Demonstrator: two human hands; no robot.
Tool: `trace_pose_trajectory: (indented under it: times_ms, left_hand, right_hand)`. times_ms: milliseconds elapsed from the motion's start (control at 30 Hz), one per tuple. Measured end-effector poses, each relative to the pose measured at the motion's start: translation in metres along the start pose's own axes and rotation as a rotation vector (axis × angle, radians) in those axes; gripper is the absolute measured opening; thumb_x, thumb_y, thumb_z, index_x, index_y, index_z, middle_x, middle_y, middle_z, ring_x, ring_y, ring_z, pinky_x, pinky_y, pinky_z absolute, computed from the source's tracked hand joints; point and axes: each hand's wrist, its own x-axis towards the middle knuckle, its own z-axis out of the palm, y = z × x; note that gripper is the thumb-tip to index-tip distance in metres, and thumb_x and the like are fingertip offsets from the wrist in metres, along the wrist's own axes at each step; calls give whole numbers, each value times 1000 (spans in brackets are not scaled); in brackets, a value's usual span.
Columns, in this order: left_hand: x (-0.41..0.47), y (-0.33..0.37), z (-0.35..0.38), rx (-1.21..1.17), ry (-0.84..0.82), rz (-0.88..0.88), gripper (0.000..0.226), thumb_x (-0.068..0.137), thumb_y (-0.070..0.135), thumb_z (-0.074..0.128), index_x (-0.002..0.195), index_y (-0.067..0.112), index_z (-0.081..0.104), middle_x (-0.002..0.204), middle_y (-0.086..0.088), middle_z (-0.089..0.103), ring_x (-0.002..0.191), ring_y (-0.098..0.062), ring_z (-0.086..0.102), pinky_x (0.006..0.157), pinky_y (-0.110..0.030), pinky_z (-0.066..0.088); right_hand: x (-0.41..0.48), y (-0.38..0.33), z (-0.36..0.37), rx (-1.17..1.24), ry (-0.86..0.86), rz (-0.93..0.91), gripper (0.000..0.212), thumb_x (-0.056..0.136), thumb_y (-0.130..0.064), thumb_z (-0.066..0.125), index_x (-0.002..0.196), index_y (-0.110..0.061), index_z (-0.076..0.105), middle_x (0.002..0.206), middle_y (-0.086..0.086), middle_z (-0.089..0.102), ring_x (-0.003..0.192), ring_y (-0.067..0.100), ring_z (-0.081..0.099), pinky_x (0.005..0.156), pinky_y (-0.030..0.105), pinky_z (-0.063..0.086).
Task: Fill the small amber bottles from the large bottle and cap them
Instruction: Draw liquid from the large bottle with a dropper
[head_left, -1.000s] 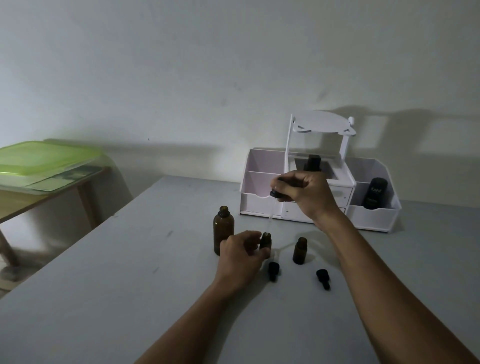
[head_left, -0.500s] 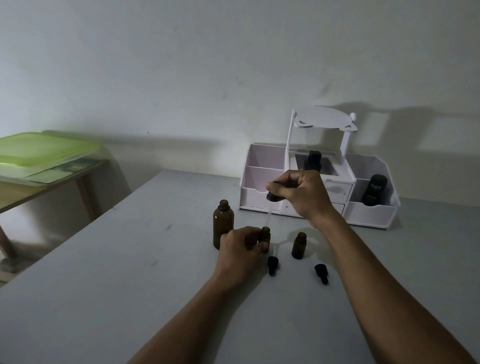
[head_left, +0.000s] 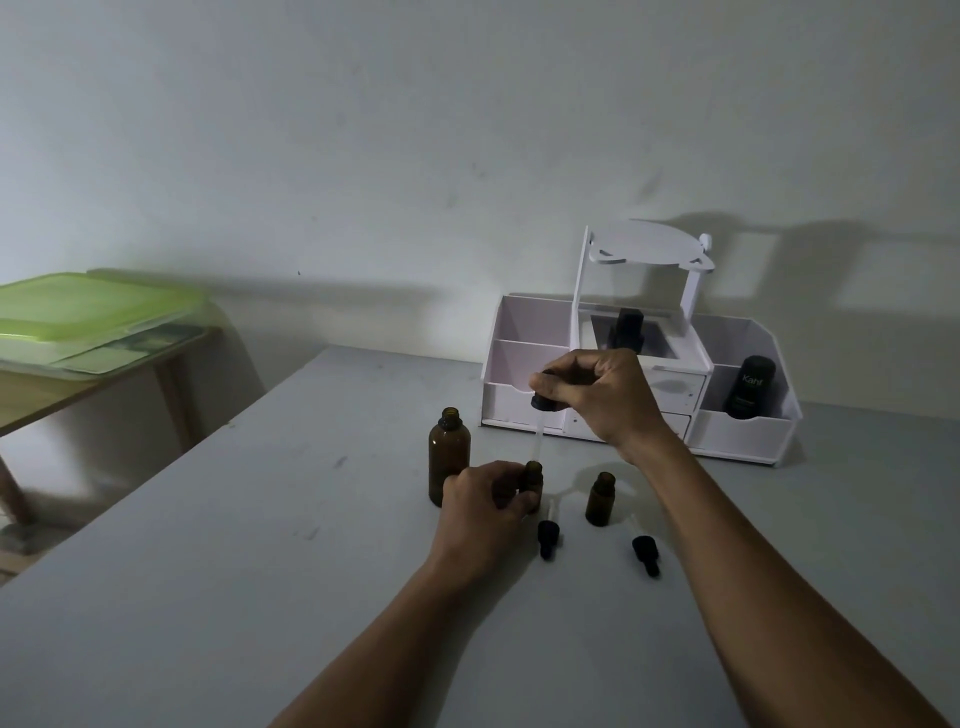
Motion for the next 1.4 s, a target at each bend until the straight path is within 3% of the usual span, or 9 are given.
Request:
trace_pose_trajectory:
  times_ms: [100, 233, 367, 433, 567, 767, 867, 1000, 1400]
  left_hand:
    - [0, -1, 0, 2, -1, 8, 39, 90, 19, 70, 128, 18, 65, 118, 1, 69, 98, -6, 61, 76, -6, 40]
    - [-7, 0, -9, 8, -7, 32, 51, 87, 24, 74, 135, 18, 59, 120, 2, 68, 95, -4, 63, 82, -12, 49]
    - [-18, 8, -40, -64, 164, 117, 35, 80, 24, 80, 114, 22, 72, 93, 13, 72, 81, 2, 69, 71, -7, 52]
    - [-18, 11, -60, -117, 278, 180, 20, 79, 20, 81, 98, 22, 77, 82, 13, 74, 73, 2, 70, 68, -13, 56]
    - [-3, -4, -93, -178, 415, 187, 19, 77, 19, 81, 94, 24, 75, 81, 8, 74, 73, -5, 71, 64, -17, 55]
    - [15, -38, -95, -240, 145, 62, 60, 68, 34, 83, 125, 22, 66, 111, 6, 72, 101, -5, 69, 80, -25, 59]
    - [17, -41, -89, -270, 63, 49, 52, 71, 19, 86, 120, 22, 69, 109, 7, 74, 99, -5, 70, 76, -21, 57]
    - [17, -40, -87, -274, 42, 53, 44, 75, 6, 82, 114, 22, 72, 102, 8, 76, 93, -3, 71, 73, -19, 55]
    - [17, -42, -89, -236, 46, 46, 47, 76, 11, 83, 121, 14, 71, 103, 2, 76, 93, -9, 73, 81, -27, 60]
  right_hand:
    - [0, -4, -1, 17, 7, -16, 11, 82, -8, 79, 88, 0, 77, 78, 11, 77, 70, 20, 77, 70, 26, 62]
    - [0, -16, -5, 36, 74, -89, 8, 83, -10, 78, 88, -3, 77, 78, 9, 77, 69, 15, 76, 67, 19, 58]
    - [0, -39, -4, 137, 157, -165, 5, 83, -9, 78, 86, -12, 77, 75, -3, 77, 71, 11, 75, 69, 18, 58]
    - [2, -51, 1, 232, 194, -178, 5, 83, -7, 77, 88, -8, 77, 75, 2, 77, 71, 16, 76, 71, 25, 61]
    - [8, -65, 21, 330, 229, -174, 5, 83, -7, 77, 87, -9, 76, 76, 5, 77, 71, 17, 76, 72, 26, 62]
    - [12, -54, 44, 328, 226, -137, 6, 83, -5, 77, 88, -7, 76, 77, 4, 75, 69, 9, 74, 68, 17, 58]
    - [14, -46, 46, 315, 217, -108, 5, 83, -7, 78, 88, -7, 76, 76, 4, 76, 71, 14, 75, 71, 22, 60]
    - [15, -40, 50, 283, 204, -95, 9, 83, -10, 78, 91, -5, 76, 79, 4, 76, 71, 9, 75, 69, 16, 57]
    - [7, -16, 75, -127, -145, -93, 11, 78, -20, 84, 86, -13, 80, 80, -4, 78, 72, 5, 73, 68, 9, 51]
